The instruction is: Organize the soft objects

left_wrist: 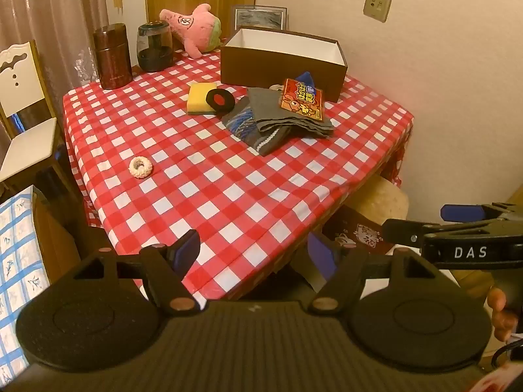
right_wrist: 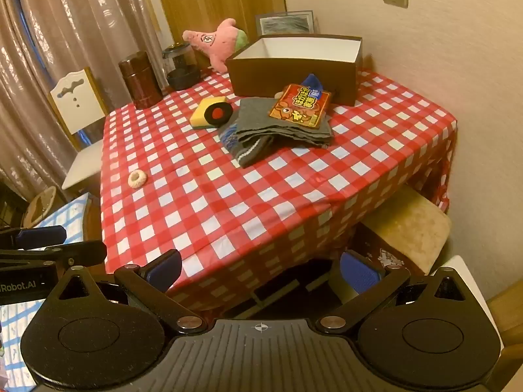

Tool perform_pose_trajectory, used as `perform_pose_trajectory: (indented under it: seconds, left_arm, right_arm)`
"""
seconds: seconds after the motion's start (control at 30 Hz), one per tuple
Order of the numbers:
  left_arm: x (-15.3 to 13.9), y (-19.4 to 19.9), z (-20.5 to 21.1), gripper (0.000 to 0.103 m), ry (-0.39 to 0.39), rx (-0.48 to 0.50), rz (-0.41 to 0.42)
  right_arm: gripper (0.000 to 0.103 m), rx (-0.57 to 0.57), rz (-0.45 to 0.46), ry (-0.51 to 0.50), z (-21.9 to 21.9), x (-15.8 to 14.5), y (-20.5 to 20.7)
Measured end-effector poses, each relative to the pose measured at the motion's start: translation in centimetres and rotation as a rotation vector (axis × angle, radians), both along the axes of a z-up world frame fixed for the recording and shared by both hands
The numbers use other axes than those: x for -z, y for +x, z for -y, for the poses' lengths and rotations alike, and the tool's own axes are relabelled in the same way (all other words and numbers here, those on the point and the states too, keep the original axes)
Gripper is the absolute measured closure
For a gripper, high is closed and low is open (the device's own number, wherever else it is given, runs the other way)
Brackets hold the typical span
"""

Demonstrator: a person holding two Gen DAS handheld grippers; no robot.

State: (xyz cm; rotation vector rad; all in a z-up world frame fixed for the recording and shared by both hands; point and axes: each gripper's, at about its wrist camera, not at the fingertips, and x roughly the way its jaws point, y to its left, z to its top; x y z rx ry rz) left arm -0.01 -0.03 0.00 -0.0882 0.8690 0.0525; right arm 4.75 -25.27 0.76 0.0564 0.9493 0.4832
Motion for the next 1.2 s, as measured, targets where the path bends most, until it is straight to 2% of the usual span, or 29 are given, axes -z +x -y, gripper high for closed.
perform_pose_trajectory:
  seconds: [1.2]
  left_arm:
    - [0.01, 0.02, -0.01, 0.032, -0.004, -0.001, -0.007]
  right_arm:
    - [0.000, -0.001, -0.002, -0.003, -0.08, 0.06, 0.20]
